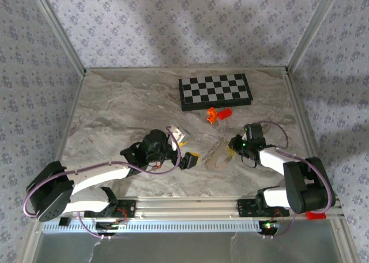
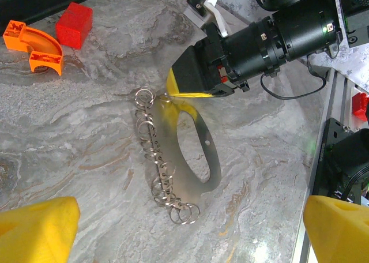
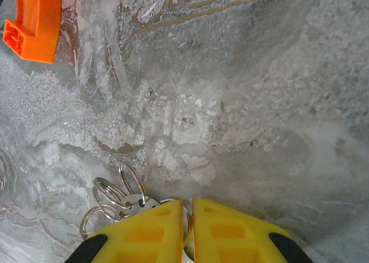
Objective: Put the keys on the keyring
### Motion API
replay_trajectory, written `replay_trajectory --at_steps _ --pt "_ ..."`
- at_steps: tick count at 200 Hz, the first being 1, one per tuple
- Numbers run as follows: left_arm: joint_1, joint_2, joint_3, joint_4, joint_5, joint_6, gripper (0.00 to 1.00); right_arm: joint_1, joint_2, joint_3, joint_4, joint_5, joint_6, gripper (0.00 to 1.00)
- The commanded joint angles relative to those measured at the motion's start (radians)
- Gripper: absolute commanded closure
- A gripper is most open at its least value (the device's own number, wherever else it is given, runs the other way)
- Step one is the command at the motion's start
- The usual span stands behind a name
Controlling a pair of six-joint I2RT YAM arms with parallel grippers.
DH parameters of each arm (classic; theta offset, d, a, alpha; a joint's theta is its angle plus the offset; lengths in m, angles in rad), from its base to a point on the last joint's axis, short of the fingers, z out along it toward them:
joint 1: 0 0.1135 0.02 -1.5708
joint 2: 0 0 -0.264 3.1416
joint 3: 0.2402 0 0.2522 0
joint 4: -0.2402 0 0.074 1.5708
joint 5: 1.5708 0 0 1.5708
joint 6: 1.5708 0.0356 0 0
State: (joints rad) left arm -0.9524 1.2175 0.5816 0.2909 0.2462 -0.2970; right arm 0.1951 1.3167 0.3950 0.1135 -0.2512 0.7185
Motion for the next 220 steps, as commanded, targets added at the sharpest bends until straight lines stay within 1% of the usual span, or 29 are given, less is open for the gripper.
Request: replay_trajectory --at_steps 1,16,46,55,76,95,122,220 --pt "-0.009 -0.026 -0.006 0.021 -0.008 0.013 0.01 0.006 0.009 -0.001 0.009 -0.012 0.012 0.87" --pt "-0.009 -0.024 -0.006 0.022 -0.008 0.013 0.01 0.006 0.006 -0.001 0.014 -0.02 0.015 0.86" --pt "-0.009 -0.025 -0.006 0.018 -0.007 0.015 0.01 0.004 0.001 -0.001 0.026 -0.038 0.04 0.73" --pt "-0.009 -0.026 -0.006 0.019 -0.007 0.014 0.01 0.004 0.001 -0.004 0.032 -0.045 0.049 0.72" --pt "-0.009 -0.027 -0.008 0.018 -0.008 0.014 0.01 0.003 -0.002 -0.005 0.042 -0.054 0.063 0.72" --pt "-0.009 -0.029 -0.009 0.018 -0.008 0.012 0.01 0.002 -0.002 -0.007 0.048 -0.064 0.077 0.75" --pt "-0.01 -0.032 -0.012 0.017 -0.011 0.014 0.01 0.001 -0.009 -0.012 0.067 -0.085 0.104 0.76" --pt "-0.009 -0.052 -0.017 0.008 -0.022 0.019 0.01 -0.001 0.005 -0.015 0.063 -0.06 0.093 0.76"
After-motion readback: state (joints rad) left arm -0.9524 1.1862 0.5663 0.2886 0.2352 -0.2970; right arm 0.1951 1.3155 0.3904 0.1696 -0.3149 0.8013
